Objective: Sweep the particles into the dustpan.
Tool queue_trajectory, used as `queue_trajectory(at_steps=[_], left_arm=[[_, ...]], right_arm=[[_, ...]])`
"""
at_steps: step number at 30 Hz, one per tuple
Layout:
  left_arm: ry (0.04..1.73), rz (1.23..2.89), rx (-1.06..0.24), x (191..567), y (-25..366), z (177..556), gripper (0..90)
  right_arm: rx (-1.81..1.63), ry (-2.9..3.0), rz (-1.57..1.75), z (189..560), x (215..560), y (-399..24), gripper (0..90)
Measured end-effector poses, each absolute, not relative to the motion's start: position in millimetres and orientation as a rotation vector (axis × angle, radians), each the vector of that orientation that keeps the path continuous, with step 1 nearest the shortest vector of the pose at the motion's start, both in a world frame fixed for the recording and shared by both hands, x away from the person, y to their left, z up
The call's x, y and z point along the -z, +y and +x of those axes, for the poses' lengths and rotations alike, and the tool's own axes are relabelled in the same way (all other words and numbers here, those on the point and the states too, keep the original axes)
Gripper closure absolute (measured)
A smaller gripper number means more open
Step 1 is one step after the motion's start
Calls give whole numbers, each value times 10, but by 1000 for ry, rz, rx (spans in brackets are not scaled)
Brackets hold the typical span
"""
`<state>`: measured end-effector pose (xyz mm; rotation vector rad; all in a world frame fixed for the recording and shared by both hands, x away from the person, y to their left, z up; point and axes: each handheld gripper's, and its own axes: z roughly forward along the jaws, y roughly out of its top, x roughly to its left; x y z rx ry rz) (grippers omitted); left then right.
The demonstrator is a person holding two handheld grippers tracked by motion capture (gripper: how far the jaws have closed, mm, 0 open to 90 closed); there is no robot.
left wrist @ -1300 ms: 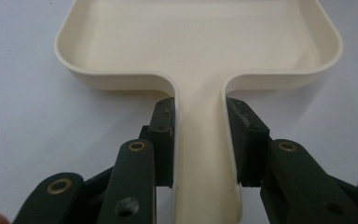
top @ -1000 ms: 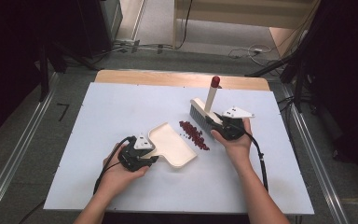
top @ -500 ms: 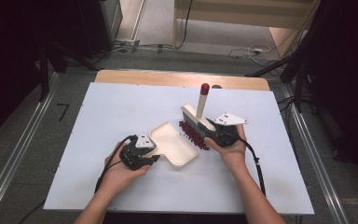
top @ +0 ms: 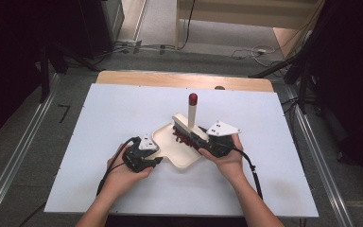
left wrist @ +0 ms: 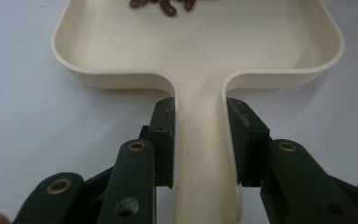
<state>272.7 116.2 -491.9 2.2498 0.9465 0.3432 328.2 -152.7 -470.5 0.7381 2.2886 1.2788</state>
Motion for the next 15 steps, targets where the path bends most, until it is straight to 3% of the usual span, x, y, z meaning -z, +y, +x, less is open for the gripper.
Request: queue_trajectory(at_steps=[15], left_arm=[[946, 2246, -347, 4925, 1159, 2724, 663]], right_arm=[[-1348, 2372, 624, 2969, 4639, -1224, 647]])
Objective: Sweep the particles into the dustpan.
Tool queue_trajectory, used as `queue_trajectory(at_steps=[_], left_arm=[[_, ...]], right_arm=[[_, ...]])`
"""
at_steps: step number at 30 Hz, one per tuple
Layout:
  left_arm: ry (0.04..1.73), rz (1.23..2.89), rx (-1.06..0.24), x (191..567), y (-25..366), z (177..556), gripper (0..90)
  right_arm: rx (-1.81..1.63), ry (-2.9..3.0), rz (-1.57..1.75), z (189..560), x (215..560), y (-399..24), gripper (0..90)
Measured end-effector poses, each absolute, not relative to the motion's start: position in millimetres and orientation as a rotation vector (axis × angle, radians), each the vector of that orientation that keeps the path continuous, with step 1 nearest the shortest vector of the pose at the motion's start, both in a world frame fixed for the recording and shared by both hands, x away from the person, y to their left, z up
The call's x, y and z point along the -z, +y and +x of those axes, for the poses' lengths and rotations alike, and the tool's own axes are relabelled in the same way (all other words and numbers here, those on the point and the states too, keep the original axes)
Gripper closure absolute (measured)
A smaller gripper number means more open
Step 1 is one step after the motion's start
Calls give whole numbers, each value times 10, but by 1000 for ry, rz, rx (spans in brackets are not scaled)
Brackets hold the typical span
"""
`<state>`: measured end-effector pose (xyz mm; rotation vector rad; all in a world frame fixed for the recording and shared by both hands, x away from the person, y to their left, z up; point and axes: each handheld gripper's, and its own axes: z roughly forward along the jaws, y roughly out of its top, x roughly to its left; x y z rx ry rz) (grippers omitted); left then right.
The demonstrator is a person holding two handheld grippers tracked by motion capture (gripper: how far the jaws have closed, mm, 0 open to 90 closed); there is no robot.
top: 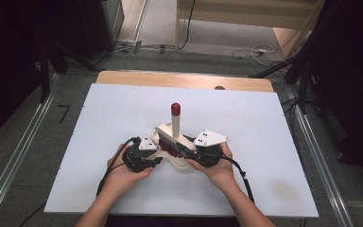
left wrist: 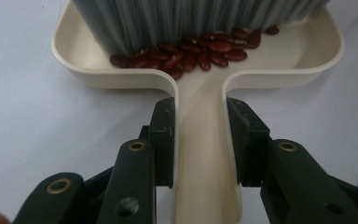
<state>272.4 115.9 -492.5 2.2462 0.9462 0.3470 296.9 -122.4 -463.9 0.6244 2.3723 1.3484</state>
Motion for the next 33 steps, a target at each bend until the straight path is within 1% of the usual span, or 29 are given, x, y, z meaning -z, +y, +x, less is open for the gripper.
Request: queue_trajectory(at_steps=[6, 10, 14, 20, 24, 28, 33], left_arm=[[943, 2248, -353, 4922, 1166, 2721, 664], [937, 2251, -354, 4915, 1179, 2719, 663], [941, 2250, -352, 4913, 1193, 2713, 664], [944, 2249, -343, 4919, 1221, 2712, 663], [947, 2252, -343, 4920, 1241, 2708, 663], [948, 2250, -337, 4924, 1258, 2711, 663], [948, 2249, -337, 4925, 1260, 2712, 663]], right_arm=[[-1416, 2345, 669, 3011, 4543, -1298, 647], [-1435, 2272, 713, 3136, 4413, -1434, 647], [-1386, 2212, 777, 3354, 4359, -1559, 646], [-1292, 2209, 845, 3596, 4504, -1592, 647], [-1256, 2225, 850, 3666, 4627, -1540, 647], [-1269, 2268, 797, 3646, 4695, -1452, 647], [-1264, 2328, 716, 3518, 4679, -1342, 647]])
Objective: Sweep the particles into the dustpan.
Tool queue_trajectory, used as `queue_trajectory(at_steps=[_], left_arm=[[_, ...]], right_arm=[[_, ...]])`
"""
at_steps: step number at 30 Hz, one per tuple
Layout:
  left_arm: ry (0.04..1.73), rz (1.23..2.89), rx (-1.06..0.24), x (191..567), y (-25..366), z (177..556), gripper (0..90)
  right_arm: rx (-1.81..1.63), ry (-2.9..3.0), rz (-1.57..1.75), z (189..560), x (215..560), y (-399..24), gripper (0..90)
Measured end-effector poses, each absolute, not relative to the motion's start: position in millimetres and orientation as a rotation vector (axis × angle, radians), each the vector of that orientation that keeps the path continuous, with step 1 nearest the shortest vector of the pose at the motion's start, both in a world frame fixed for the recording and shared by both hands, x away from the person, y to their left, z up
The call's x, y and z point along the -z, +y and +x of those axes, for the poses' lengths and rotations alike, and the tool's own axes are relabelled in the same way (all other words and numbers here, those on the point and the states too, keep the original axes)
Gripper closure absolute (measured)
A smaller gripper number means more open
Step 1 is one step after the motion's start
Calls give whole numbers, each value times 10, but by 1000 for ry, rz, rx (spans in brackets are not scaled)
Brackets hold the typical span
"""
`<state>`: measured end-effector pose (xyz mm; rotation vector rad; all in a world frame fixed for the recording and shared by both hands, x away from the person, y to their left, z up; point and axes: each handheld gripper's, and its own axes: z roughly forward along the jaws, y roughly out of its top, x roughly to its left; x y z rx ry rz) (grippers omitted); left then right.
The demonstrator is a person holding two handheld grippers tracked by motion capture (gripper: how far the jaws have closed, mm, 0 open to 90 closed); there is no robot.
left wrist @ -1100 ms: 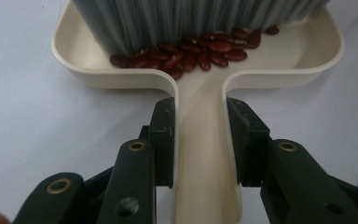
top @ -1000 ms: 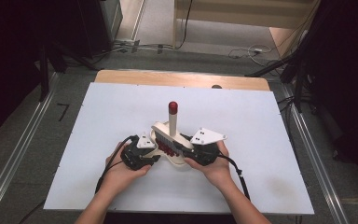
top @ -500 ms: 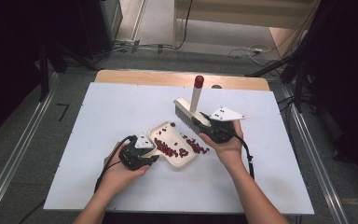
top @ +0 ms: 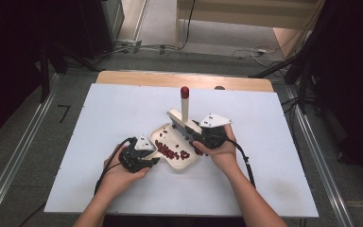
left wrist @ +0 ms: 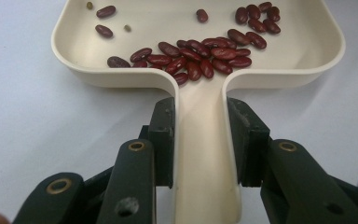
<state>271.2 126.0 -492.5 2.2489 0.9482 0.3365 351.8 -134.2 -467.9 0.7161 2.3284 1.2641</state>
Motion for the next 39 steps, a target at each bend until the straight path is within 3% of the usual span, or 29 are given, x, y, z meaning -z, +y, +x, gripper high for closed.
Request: queue_trajectory(at_steps=[10, 19, 29, 39], left_arm=[[950, 2246, -334, 4931, 1261, 2710, 663], [935, 2244, -340, 4927, 1281, 2695, 663], [898, 2276, -338, 4919, 1238, 2630, 663], [868, 2294, -320, 4932, 1170, 2592, 662]], right_arm=[[-1335, 2427, 631, 3297, 4586, -1290, 647], [-1433, 2256, 792, 3359, 4433, -1729, 646], [-1333, 2186, 915, 3338, 4632, -2046, 646], [-1288, 2229, 868, 3222, 4758, -1951, 646]])
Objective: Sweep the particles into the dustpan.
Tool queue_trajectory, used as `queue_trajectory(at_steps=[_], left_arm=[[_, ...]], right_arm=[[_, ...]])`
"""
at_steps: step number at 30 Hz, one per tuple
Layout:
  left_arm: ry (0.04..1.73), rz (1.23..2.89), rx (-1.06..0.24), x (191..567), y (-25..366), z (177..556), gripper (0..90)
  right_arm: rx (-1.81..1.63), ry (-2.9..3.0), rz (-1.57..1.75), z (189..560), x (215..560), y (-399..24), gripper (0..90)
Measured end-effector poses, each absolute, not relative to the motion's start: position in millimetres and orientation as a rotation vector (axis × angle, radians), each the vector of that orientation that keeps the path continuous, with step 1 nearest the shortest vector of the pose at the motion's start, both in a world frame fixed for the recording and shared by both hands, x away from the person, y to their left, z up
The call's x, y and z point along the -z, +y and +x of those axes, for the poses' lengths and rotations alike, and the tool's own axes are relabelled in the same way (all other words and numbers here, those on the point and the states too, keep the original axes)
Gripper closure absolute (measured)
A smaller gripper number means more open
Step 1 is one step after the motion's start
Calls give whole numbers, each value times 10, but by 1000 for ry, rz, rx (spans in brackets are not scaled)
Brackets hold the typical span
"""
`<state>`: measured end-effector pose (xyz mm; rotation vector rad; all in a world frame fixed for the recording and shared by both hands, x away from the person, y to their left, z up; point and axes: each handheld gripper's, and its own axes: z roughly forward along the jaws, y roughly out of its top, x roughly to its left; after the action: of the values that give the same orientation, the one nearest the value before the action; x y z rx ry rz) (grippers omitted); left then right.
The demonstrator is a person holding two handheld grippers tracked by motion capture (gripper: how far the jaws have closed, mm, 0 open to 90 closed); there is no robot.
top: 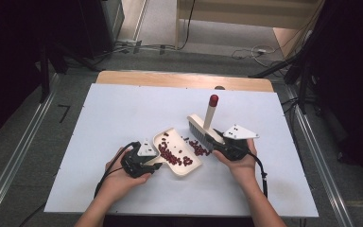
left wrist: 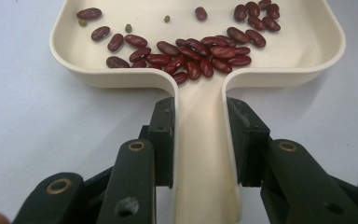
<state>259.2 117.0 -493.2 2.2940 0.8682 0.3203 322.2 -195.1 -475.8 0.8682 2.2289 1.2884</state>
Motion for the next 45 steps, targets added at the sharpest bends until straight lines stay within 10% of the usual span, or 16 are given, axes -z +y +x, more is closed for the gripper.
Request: queue_trajectory(at_steps=[26, 45], left_arm=[[867, 2284, -312, 4960, 1138, 2578, 662], [832, 2304, -305, 4958, 1148, 2543, 662]], right_arm=[[-1372, 2384, 620, 2818, 4675, -1427, 646], [-1344, 2156, 887, 3085, 4547, -2168, 646]])
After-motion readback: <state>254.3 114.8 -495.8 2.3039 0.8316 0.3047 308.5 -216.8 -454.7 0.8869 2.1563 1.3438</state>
